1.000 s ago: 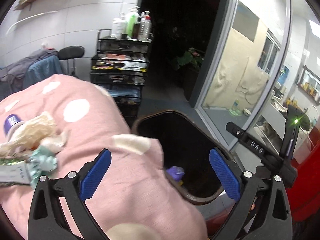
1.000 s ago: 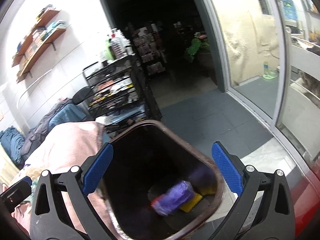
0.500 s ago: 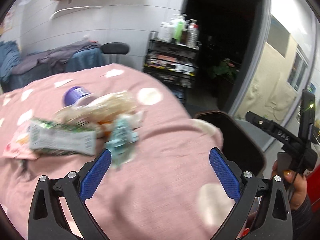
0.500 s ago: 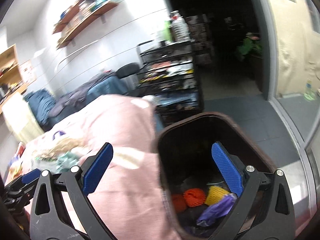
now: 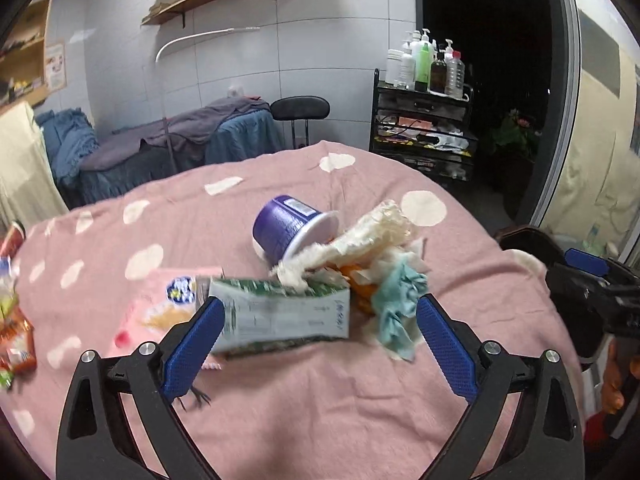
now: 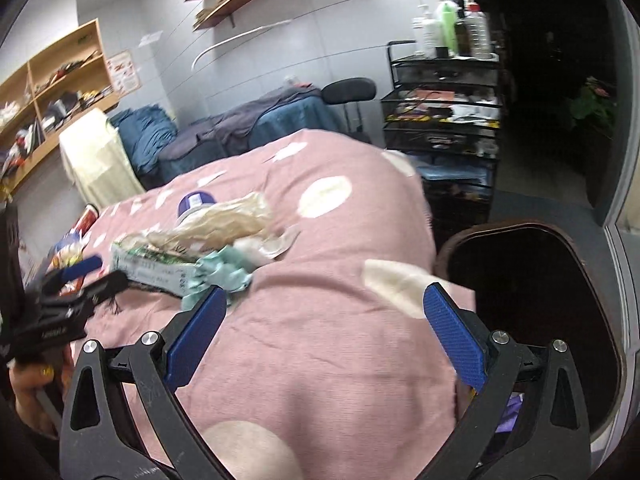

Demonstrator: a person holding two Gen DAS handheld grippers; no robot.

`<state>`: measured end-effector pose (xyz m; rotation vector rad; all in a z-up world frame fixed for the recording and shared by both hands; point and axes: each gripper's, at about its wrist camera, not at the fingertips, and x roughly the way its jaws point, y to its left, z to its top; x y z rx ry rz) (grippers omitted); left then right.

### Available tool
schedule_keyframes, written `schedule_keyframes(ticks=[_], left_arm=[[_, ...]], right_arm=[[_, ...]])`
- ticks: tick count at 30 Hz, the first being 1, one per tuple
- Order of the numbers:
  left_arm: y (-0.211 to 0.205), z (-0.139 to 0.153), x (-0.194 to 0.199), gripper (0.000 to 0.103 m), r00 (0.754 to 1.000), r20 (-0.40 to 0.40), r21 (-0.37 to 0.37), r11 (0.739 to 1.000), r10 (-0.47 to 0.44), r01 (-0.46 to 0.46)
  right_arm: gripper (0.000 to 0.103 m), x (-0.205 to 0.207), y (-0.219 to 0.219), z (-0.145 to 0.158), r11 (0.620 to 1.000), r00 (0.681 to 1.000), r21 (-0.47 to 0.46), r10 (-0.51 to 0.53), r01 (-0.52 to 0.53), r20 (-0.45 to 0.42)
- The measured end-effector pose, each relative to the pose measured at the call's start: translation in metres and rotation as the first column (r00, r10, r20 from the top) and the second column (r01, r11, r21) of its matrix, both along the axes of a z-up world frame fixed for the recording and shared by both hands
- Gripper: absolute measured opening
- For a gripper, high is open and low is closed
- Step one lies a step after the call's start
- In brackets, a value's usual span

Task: Collect trash
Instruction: 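Move both open grippers back to the remaining trash on the bed, then grasp the crumpled foil wrapper with the left gripper while the right grasps the teal tissue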

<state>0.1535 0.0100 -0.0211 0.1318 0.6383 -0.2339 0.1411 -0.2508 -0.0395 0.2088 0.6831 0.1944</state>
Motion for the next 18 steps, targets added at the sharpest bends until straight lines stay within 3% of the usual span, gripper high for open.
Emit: schedule_keyframes(ticks=[6, 13, 15, 17, 18], left_arm=[[-0.021, -0.004, 0.035, 0.086, 0.996, -0.048, 0.128, 0.988, -0.08, 0.086], [-0.046, -0.014, 0.067, 0.067, 0.981, -0.119, 0.233, 0.956, -0.155, 0.179], [-0.052, -0.02, 0.073, 0.059, 0.975, -0.144, 0.258, 0.945, -0.171, 0.203], [-0.057, -0.024, 0.077, 0.034, 0.97, -0.16, 0.278, 0.934, -0.185, 0.224], [-0.058, -0.026, 0.077, 0.027, 0.967, -0.167, 0.277, 0.932, -0.194, 0.235]], right_arm=[[0.097, 0.001, 0.019, -0.007, 0.999, 0.999, -0.014, 0.041, -0.042, -0.026], [0.097, 0.005, 0.016, -0.009, 0.999, 0.998, -0.015, 0.029, -0.029, -0.048], [0.097, 0.007, 0.015, -0.01, 1.0, 0.998, -0.016, 0.025, -0.026, -0.051], [0.097, 0.009, 0.016, -0.01, 0.999, 0.998, -0.015, 0.03, -0.03, -0.055], [0.097, 0.011, 0.017, -0.01, 0.999, 0.998, -0.013, 0.034, -0.035, -0.059]])
